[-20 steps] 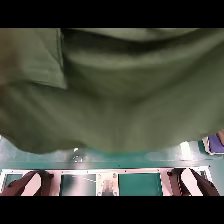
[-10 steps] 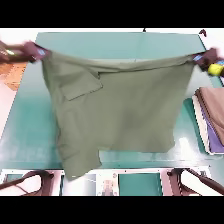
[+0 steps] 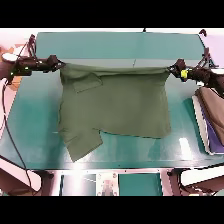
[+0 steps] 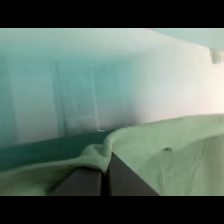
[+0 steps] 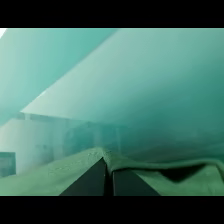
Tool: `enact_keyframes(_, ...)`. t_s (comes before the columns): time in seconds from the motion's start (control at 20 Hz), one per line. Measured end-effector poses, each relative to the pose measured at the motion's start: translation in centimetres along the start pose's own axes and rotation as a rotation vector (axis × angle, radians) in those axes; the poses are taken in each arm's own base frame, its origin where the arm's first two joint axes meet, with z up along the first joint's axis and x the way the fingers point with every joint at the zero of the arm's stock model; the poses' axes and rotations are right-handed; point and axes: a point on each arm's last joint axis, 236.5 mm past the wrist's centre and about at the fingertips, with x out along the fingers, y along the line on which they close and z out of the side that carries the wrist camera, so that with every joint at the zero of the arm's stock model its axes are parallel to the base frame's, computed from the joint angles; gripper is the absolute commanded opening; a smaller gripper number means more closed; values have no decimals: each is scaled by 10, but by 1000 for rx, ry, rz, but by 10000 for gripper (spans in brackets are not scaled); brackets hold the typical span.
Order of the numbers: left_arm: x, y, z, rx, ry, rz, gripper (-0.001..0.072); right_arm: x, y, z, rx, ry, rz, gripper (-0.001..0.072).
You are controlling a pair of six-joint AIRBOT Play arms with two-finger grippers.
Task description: Fold the shirts.
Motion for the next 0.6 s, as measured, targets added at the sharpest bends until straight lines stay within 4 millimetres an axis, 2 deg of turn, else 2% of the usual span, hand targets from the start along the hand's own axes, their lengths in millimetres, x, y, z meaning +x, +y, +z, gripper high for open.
enact_keyframes(0.1, 3, 3, 3, -13, 4, 2, 25, 5, -1, -1, -3, 22, 8, 14)
enact_keyframes(0.2, 4, 5, -5, -22, 42, 5, 25, 5, -6, -9, -15, 72, 10, 14)
enact_keyframes(0.5, -9, 24, -71, -45, 337, 84, 25, -19, -41, -56, -68, 321, -66, 14)
enact_keyframes(0.6, -16, 27, -86, -55, 404, 102, 25, -27, -53, -72, -94, 401, -107, 14)
